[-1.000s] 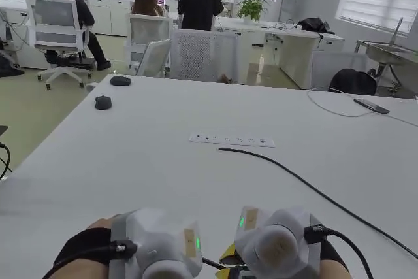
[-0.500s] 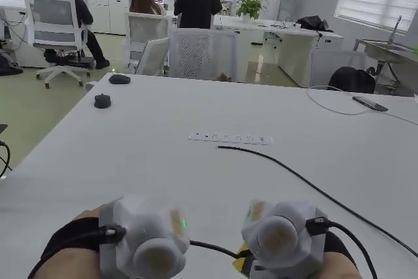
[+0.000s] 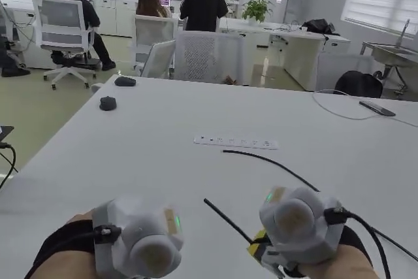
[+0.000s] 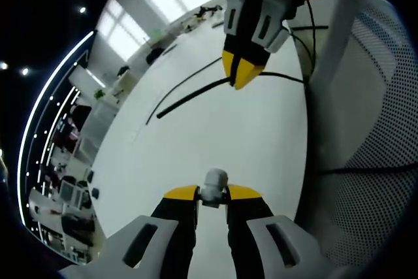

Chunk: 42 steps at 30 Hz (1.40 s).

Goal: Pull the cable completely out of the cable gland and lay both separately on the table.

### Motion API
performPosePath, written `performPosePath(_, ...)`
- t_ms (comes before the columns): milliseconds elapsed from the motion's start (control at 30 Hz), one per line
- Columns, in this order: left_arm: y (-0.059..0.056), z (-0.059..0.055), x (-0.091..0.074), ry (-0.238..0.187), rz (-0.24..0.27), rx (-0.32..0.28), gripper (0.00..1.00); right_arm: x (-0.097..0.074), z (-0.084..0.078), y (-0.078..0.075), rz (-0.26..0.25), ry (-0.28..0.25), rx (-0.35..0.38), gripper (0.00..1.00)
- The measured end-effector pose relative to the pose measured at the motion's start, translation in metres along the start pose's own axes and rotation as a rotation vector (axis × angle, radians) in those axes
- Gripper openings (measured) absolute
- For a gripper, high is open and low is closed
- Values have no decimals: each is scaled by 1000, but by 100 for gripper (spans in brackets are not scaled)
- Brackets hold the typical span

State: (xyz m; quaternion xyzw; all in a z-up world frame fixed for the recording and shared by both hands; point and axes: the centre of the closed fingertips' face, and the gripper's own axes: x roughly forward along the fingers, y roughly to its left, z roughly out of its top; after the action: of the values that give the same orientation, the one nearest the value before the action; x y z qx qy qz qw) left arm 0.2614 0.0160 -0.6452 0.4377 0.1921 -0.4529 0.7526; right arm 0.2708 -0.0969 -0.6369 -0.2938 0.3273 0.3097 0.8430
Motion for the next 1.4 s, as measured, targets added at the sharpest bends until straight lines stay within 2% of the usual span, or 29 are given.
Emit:
performPosePath(67, -2, -1, 1, 6, -8, 4, 17, 5, 17, -20, -12, -28, 1, 3)
performPosePath(133, -5, -2, 1, 10, -19, 4, 17, 14, 37, -41, -18, -80, 17, 3)
performPosePath(233, -9, -7, 4, 26, -38, 2, 17, 34, 65, -76, -46, -148, 23, 3)
performPosePath(333, -12, -10, 6, 36, -54, -4, 17, 54, 78, -101, -59, -180, 7, 4)
performPosePath(400, -15, -13, 7, 47, -68, -5, 17, 74, 79, -125, -70, -174, 66, 4)
performPosePath(467, -19, -15, 8, 53, -90, -31, 17, 94, 76, -152, -109, -171, 127, 4)
performPosePath(500, -23, -13, 8, 36, -112, -64, 17, 102, 74, -161, -118, -157, 127, 4)
performPosePath(533, -25, -14, 9, 36, -125, -82, 17, 111, 69, -173, -126, -127, 118, 4)
performPosePath(567, -24, -16, 9, 45, -121, -71, 17, 115, 67, -186, -147, -119, 135, 4)
performPosePath(600, -26, -20, 10, 65, -122, -51, 17, 119, 64, -201, -171, -116, 181, 4)
performPosePath(667, -28, -22, 11, 75, -133, -55, 17, 124, 57, -221, -195, -104, 244, 5)
performPosePath(733, -29, -23, 11, 79, -145, -68, 17, 126, 51, -230, -189, -93, 270, 7)
performPosePath(767, -29, -22, 11, 77, -147, -74, 17, 124, 45, -235, -208, -83, 272, 8)
performPosePath(833, -27, -20, 10, 68, -153, -93, 17, 121, 38, -233, -206, -72, 276, 10)
performPosePath(900, -27, -17, 11, 54, -165, -93, 17, 118, 26, -222, -179, -5, 187, 7)
performPosePath(933, -25, -16, 12, 58, -166, -91, 17, 117, 24, -217, -168, 5, 161, 7)
performPosePath(1000, -25, -11, 15, 55, -188, -92, 17, 112, 24, -207, -143, -13, 169, 8)
performPosePath(1067, -27, -2, 18, 18, -223, -111, 17, 104, 27, -197, -117, -43, 181, 8)
performPosePath(1100, -25, 1, 20, 13, -241, -129, 17, 97, 29, -186, -91, -53, 162, 9)
performPosePath(1167, -22, 4, 28, 12, -268, -139, 17, 84, 31, -172, -71, -78, 145, 11)
performPosePath(1233, -19, 3, 39, 18, -287, -141, 17, 69, 33, -155, -33, -108, 147, 13)
performPosePath(1300, -15, -1, 52, 27, -295, -120, 17, 54, 31, -143, -22, -124, 145, 12)
performPosePath(1400, -17, -8, 71, 62, -338, -128, 17, 27, 26, -119, 11, -164, 172, 12)
